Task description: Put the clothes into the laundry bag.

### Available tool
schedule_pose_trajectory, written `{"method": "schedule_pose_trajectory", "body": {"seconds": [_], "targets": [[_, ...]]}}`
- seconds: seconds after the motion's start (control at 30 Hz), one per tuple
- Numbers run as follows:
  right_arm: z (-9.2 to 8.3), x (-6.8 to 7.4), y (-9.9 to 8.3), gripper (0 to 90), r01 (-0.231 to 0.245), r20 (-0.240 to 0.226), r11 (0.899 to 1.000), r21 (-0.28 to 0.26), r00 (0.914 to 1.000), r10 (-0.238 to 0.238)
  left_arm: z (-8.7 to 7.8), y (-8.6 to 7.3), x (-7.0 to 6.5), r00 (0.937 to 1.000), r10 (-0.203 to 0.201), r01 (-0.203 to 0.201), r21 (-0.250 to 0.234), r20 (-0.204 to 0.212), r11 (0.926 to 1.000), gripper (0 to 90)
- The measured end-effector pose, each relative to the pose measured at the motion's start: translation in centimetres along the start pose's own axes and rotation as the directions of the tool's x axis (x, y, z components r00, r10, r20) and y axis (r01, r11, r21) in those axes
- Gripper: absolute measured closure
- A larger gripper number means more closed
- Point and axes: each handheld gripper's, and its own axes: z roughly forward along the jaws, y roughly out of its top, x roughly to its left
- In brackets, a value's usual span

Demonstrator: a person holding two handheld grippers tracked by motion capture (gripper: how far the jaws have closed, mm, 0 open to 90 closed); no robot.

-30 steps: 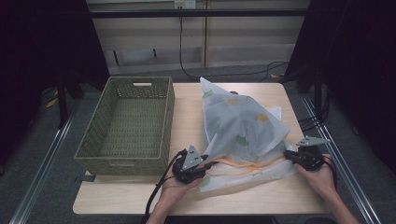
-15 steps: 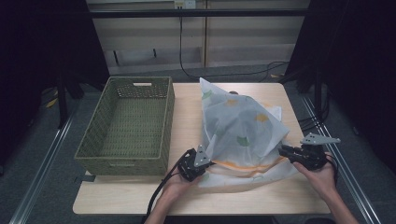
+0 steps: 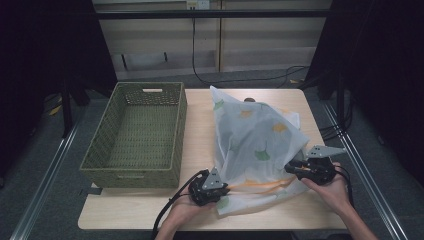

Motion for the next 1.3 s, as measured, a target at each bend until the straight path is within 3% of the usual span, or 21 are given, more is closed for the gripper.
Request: {"method": "schedule_pose_trajectory", "body": {"seconds": [0.03,0.1,0.2,0.3,0.33,0.4,0.5,0.53,0.6,0.73,0.8,0.83,0.87,0.93,0.97,1.03,1.07,1.17,1.2,1.27,1.3], "targets": [[0.1,0.0,-0.1,68.1,0.004,-0.002,1.000,0.006,1.0000,-0.004,0.0,-0.1,0.0,0.9999,0.003,-0.002,-0.013,0.010,0.9999,75.4],[0.3,-0.2,-0.4,68.1,0.000,0.004,1.000,0.021,1.0000,0.000,-0.3,-0.2,0.0,0.9999,0.009,-0.009,0.011,0.007,0.9999,73.9],[0.3,-0.6,-0.9,68.1,-0.017,0.010,0.999,0.032,0.9998,0.017,-0.4,-0.4,0.2,0.9998,-0.019,0.019,0.003,-0.006,0.9998,72.8],[-0.4,-0.9,-1.0,66.8,-0.051,0.022,0.999,-0.012,0.9985,0.051,-1.0,-0.6,0.0,0.9984,-0.057,0.056,-0.061,-0.006,0.9965,63.8],[-0.6,-1.0,-1.0,65.7,-0.061,0.023,0.998,-0.025,0.9978,0.062,-1.3,-0.6,-0.1,0.9966,-0.082,0.083,-0.111,0.006,0.9904,62.2],[-1.1,-1.1,-1.0,63.6,-0.087,0.028,0.994,-0.061,0.9957,0.089,-1.7,-0.5,-0.2,0.9941,-0.108,0.108,-0.144,0.009,0.9837,53.3],[-1.5,-1.3,-1.0,59.7,-0.102,0.035,0.990,-0.096,0.9938,0.105,-2.5,-0.1,-0.4,0.9897,-0.143,0.138,-0.211,-0.008,0.9677,43.8],[-1.7,-1.2,-1.0,58.5,-0.108,0.038,0.988,-0.108,0.9929,0.113,-2.9,-0.1,-0.4,0.9891,-0.147,0.144,-0.240,0.005,0.9601,40.7],[-2.1,-1.2,-1.0,56.5,-0.113,0.044,0.985,-0.131,0.9918,0.120,-3.5,0.1,-0.5,0.9852,-0.169,0.157,-0.264,-0.026,0.9517,34.7],[-2.7,-1.0,-1.0,53.3,-0.119,0.058,0.979,-0.168,0.9897,0.131,-4.5,0.2,-0.8,0.9804,-0.180,0.150,-0.288,-0.081,0.9459,27.0],[-3.0,-0.8,-1.0,50.8,-0.121,0.059,0.977,-0.178,0.9894,0.133,-5.1,0.2,-0.9,0.9723,-0.197,0.151,-0.302,-0.126,0.9412,23.6],[-3.1,-0.7,-1.0,49.6,-0.123,0.065,0.976,-0.182,0.9885,0.137,-5.3,0.1,-0.8,0.9716,-0.204,0.156,-0.324,-0.120,0.9330,23.0],[-3.3,-0.6,-1.0,47.9,-0.125,0.064,0.973,-0.193,0.9882,0.139,-5.6,0.0,-0.8,0.9682,-0.208,0.154,-0.324,-0.139,0.9335,22.5],[-3.6,-0.3,-1.1,44.9,-0.139,0.059,0.968,-0.211,0.9862,0.155,-6.1,-0.2,-0.8,0.9588,-0.230,0.160,-0.351,-0.167,0.9227,22.1],[-3.8,-0.1,-1.1,42.9,-0.144,0.061,0.966,-0.217,0.9852,0.160,-6.4,-0.4,-0.9,0.9531,-0.236,0.158,-0.353,-0.189,0.9220,23.4],[-4.2,0.1,-1.2,41.6,-0.172,0.025,0.958,-0.231,0.9828,0.183,-6.9,-0.8,-1.0,0.9476,-0.255,0.166,-0.387,-0.192,0.9070,23.8],[-4.4,0.4,-1.3,40.5,-0.169,0.028,0.956,-0.240,0.9831,0.181,-7.2,-0.9,-1.1,0.9441,-0.261,0.166,-0.395,-0.201,0.9036,22.4],[-4.9,0.8,-1.6,37.7,-0.160,0.031,0.954,-0.254,0.9844,0.173,-8.2,-1.2,-1.5,0.9426,-0.266,0.163,-0.416,-0.202,0.8948,21.5],[-5.1,0.9,-1.7,36.0,-0.159,0.036,0.954,-0.256,0.9841,0.174,-8.4,-1.3,-1.7,0.9376,-0.277,0.172,-0.411,-0.211,0.8952,20.9],[-5.4,1.0,-2.0,34.7,-0.160,0.039,0.952,-0.263,0.9836,0.176,-8.8,-1.6,-1.9,0.9273,-0.301,0.186,-0.426,-0.222,0.8854,20.4],[-5.5,1.0,-2.2,34.2,-0.156,0.043,0.951,-0.266,0.9840,0.173,-9.1,-1.8,-2.0,0.9235,-0.303,0.182,-0.428,-0.235,0.8854,20.4]]}}
